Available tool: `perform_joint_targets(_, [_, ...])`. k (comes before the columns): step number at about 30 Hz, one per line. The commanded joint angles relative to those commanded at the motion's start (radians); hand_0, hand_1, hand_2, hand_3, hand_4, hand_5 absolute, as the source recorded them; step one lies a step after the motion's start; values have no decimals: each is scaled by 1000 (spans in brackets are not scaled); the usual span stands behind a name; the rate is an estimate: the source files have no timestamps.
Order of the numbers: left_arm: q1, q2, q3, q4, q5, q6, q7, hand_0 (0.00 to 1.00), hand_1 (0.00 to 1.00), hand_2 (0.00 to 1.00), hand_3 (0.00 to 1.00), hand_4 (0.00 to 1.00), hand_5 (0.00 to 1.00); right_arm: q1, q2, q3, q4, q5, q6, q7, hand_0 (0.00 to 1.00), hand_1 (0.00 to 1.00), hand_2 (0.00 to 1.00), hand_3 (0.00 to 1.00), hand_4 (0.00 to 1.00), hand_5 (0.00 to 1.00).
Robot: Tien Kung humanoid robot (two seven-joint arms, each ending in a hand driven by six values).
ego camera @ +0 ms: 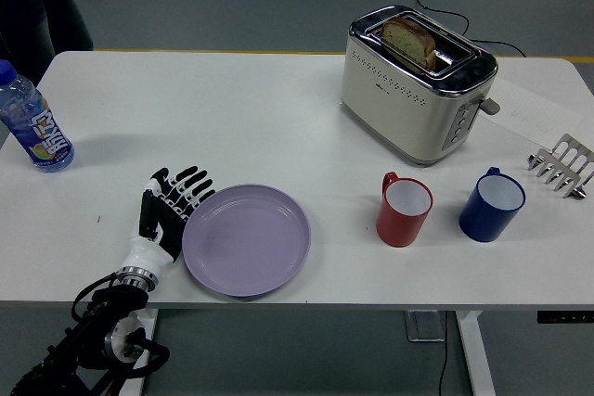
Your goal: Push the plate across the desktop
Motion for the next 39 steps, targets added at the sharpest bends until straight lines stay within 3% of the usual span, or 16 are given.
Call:
perform_joint_targets(23, [-27, 0, 106, -1, -34, 0, -2, 700, 712, 672, 593, 464, 998, -4, 1, 12, 1, -13, -8, -3, 601, 539, 649, 653, 407, 596])
perform_joint_targets(32, [-48, 0, 73, -4, -32, 4, -4, 702, 713, 672, 594, 464, 998, -8, 2, 24, 2, -29, -13, -9, 600, 540, 649, 653, 407, 598])
perform_joint_targets(39, [-52, 0, 8, -20, -12, 14, 0, 701, 707, 669, 595, 462, 998, -10, 1, 24, 1, -29, -12, -8, 600, 540, 648, 653, 407, 599])
